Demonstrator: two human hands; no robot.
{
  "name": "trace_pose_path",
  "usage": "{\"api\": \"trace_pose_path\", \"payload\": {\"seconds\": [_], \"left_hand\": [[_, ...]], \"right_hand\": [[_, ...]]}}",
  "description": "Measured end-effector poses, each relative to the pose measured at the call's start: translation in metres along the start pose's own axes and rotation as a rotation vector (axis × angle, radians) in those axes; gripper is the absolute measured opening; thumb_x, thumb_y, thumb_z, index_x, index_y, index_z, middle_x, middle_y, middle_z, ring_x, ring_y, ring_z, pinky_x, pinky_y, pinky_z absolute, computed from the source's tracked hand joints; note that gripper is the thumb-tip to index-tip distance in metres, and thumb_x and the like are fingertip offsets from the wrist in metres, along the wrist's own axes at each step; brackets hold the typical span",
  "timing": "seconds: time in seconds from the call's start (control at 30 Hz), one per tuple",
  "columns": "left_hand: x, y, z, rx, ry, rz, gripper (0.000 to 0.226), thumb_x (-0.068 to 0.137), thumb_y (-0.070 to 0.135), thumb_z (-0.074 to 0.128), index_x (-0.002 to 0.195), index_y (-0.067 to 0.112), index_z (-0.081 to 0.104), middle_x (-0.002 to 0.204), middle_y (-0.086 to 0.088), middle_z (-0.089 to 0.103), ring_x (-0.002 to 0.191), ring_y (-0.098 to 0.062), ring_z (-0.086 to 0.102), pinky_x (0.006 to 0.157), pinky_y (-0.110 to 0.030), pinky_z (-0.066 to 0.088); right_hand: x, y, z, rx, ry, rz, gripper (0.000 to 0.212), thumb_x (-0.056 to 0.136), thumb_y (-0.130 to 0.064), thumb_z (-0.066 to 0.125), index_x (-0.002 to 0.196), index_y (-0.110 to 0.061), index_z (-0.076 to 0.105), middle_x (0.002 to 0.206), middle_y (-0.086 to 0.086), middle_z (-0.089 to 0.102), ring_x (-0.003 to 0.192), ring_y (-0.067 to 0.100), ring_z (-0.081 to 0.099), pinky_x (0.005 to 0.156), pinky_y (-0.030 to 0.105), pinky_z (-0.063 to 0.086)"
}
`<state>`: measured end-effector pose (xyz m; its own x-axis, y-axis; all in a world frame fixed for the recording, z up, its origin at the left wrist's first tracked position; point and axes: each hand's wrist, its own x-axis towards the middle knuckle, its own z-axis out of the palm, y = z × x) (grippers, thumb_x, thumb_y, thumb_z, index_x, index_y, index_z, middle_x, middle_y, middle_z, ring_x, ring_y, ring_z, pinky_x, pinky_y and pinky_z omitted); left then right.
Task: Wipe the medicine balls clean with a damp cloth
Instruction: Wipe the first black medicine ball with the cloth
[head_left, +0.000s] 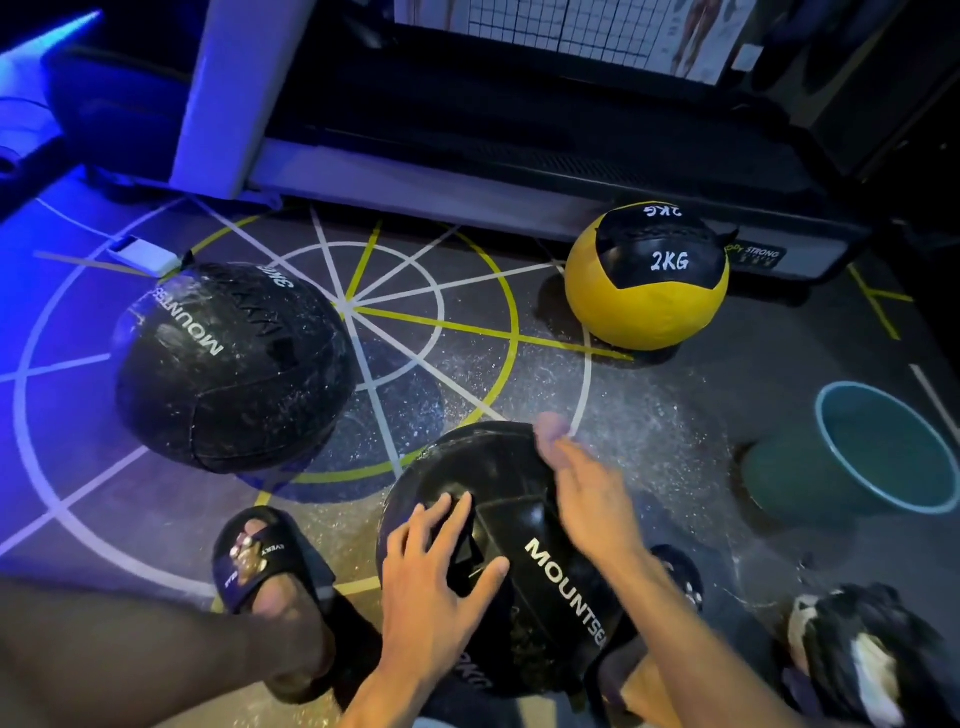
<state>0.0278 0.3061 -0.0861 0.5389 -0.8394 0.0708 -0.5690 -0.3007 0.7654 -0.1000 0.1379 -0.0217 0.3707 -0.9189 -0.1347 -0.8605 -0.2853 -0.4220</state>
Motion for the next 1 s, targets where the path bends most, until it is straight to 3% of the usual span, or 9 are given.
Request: {"api": "trace_pose_path", "payload": {"seconds": [0.17, 0.33, 0.47, 0.6, 0.67, 0.73, 0.8, 0.9, 1.0], "left_hand": [[-0.001, -0.006, 0.001, -0.007, -0.029, -0.011, 0.085, 0.081, 0.078, 0.059, 0.153, 0.035, 0.045, 0.152, 0.017, 0.048, 0.145, -0.018, 0.037, 0.116, -0.041, 0.038], [-0.002, -0.001, -0.001, -0.060, -0.015, -0.049, 0.091, 0.074, 0.087, 0.059, 0.150, 0.039, 0.049, 0.150, 0.025, 0.046, 0.148, -0.009, 0.033, 0.119, -0.037, 0.034], [-0.001, 0.002, -0.003, -0.092, -0.005, -0.067, 0.094, 0.071, 0.091, 0.058, 0.149, 0.039, 0.050, 0.151, 0.027, 0.046, 0.149, -0.006, 0.030, 0.120, -0.036, 0.033], [-0.001, -0.002, -0.002, -0.088, -0.014, -0.053, 0.093, 0.072, 0.086, 0.062, 0.149, 0.037, 0.049, 0.149, 0.023, 0.050, 0.148, -0.008, 0.034, 0.118, -0.033, 0.034], [0.000, -0.007, -0.004, -0.078, -0.006, -0.056, 0.092, 0.073, 0.083, 0.064, 0.149, 0.035, 0.049, 0.147, 0.022, 0.050, 0.146, -0.011, 0.037, 0.116, -0.033, 0.036], [0.002, -0.009, -0.008, -0.087, 0.000, -0.081, 0.091, 0.072, 0.081, 0.065, 0.150, 0.036, 0.049, 0.142, 0.027, 0.045, 0.145, -0.009, 0.035, 0.115, -0.032, 0.035], [0.005, -0.007, -0.009, -0.098, -0.008, -0.085, 0.091, 0.071, 0.081, 0.065, 0.149, 0.038, 0.049, 0.139, 0.035, 0.038, 0.145, -0.005, 0.032, 0.115, -0.030, 0.032], [0.005, -0.007, -0.009, -0.109, -0.019, -0.069, 0.088, 0.072, 0.082, 0.065, 0.148, 0.040, 0.050, 0.145, 0.034, 0.042, 0.147, -0.004, 0.029, 0.116, -0.029, 0.030], [0.004, -0.011, -0.010, -0.103, -0.031, -0.062, 0.088, 0.073, 0.084, 0.064, 0.148, 0.039, 0.051, 0.152, 0.026, 0.045, 0.148, -0.004, 0.028, 0.118, -0.030, 0.030]], "right_hand": [[-0.037, -0.039, 0.018, -0.123, -0.163, -0.597, 0.057, 0.102, -0.019, 0.030, 0.159, -0.017, 0.034, 0.163, 0.002, 0.037, 0.151, 0.017, 0.032, 0.125, 0.038, 0.027], [-0.002, 0.035, -0.028, -0.079, -0.007, -0.063, 0.039, 0.111, -0.025, 0.036, 0.143, -0.026, 0.057, 0.120, 0.009, 0.073, 0.097, 0.023, 0.073, 0.087, 0.036, 0.057], [0.009, 0.046, -0.039, 0.099, 0.127, 0.144, 0.025, 0.108, -0.020, 0.042, 0.112, -0.019, 0.067, 0.102, 0.005, 0.069, 0.090, 0.022, 0.064, 0.082, 0.029, 0.045], [-0.025, -0.009, 0.005, -0.028, -0.101, -0.289, 0.041, 0.106, -0.018, 0.037, 0.144, -0.017, 0.054, 0.156, 0.007, 0.043, 0.138, 0.011, 0.046, 0.118, 0.023, 0.033], [-0.043, -0.016, 0.022, -0.054, -0.122, -0.516, 0.053, 0.102, -0.022, 0.035, 0.153, -0.011, 0.044, 0.163, 0.003, 0.029, 0.151, 0.008, 0.021, 0.127, 0.025, 0.007], [-0.039, 0.001, 0.019, -0.066, -0.108, -0.593, 0.053, 0.102, -0.022, 0.037, 0.155, -0.016, 0.040, 0.163, -0.004, 0.027, 0.153, -0.001, 0.014, 0.127, 0.024, 0.008], [-0.030, 0.028, 0.007, -0.041, -0.073, -0.460, 0.049, 0.108, -0.022, 0.036, 0.157, -0.024, 0.034, 0.164, -0.008, 0.026, 0.151, -0.003, 0.021, 0.127, 0.027, 0.017], [-0.021, 0.065, -0.009, 0.061, -0.011, 0.016, 0.040, 0.111, -0.025, 0.037, 0.147, -0.024, 0.054, 0.142, 0.007, 0.062, 0.113, 0.022, 0.069, 0.111, 0.043, 0.046], [-0.024, 0.060, -0.006, 0.203, 0.004, 0.221, 0.034, 0.110, -0.025, 0.039, 0.131, -0.022, 0.065, 0.125, -0.001, 0.070, 0.117, 0.025, 0.066, 0.104, 0.039, 0.048]]}}
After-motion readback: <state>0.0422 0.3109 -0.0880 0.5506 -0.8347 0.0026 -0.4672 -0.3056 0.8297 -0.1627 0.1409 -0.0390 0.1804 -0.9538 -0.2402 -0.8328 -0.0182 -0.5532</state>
